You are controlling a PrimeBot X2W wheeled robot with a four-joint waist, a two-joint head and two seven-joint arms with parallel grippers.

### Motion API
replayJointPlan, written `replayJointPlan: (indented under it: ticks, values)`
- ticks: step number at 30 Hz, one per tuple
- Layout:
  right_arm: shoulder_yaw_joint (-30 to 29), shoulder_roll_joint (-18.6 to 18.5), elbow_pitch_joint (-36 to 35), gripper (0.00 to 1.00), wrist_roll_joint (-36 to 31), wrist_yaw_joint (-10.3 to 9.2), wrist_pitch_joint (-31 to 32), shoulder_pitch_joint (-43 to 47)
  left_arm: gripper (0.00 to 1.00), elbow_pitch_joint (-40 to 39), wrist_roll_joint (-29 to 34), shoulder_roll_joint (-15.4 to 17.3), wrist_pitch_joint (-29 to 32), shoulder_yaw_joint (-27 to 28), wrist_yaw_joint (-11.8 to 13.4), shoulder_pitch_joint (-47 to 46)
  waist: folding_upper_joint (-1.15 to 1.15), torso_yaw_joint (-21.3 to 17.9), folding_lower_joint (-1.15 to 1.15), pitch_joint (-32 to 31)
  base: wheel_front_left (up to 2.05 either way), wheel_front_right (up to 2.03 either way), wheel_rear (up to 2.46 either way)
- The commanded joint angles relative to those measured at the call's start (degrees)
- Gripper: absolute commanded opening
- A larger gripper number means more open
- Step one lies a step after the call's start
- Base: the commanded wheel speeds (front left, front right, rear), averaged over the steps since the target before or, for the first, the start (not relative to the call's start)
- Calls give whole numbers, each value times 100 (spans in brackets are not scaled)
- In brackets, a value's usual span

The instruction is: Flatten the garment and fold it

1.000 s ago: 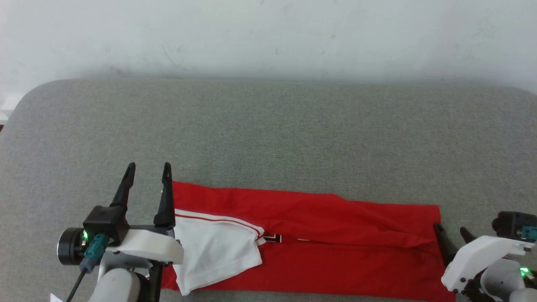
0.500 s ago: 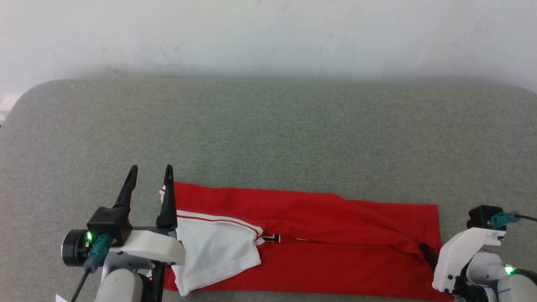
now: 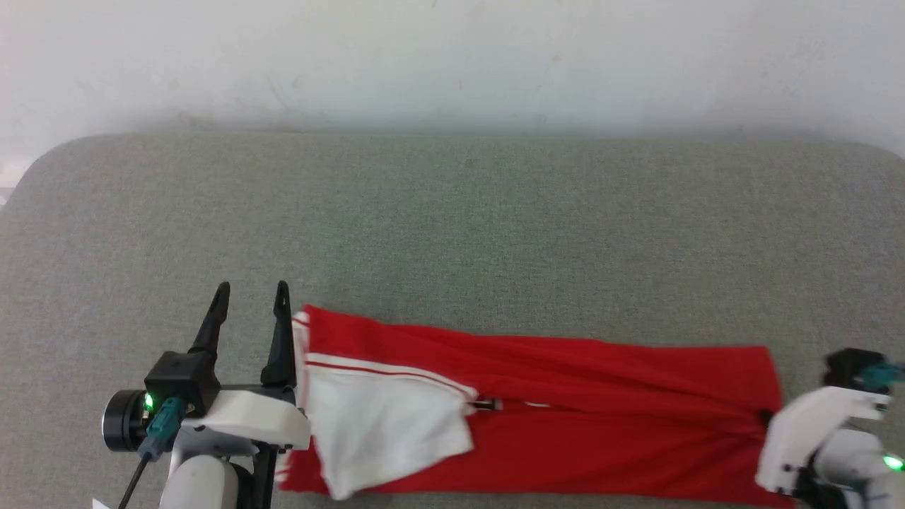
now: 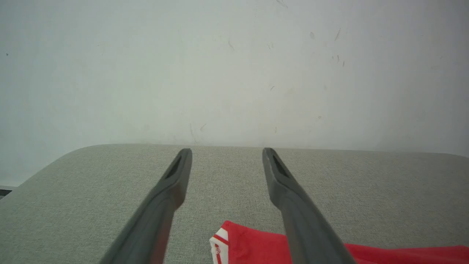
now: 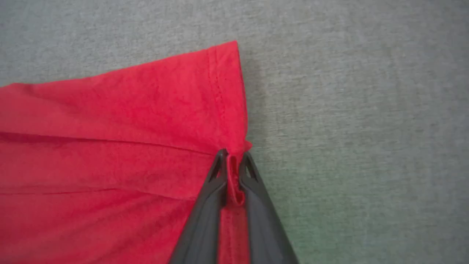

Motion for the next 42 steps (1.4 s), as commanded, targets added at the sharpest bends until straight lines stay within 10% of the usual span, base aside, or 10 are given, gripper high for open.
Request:
replayJointPlan:
  ticks: [1,14,30,42]
  values:
    - [-277,-47,-62,0,-148,-14,-57,85,100,17,60,-36,-27,36,-62,81,0,-1,0,-4,0,0,0]
    - [-1463,-47,-832,0,-1366,-14,-119,178,100,-11,134,-205,-27,275,-171,255,0,-60,0,14,0,0,0]
    - [2444,-182,-4438,0,-340,-14,1801,596,100,-88,268,-292,-27,370,-262,154,0,0,0,121,0,0,0]
    - [4374,-98,-2158,0,-50,-14,1134,-860,100,-91,242,-387,-27,264,-336,-190,0,398,0,522,0,0,0]
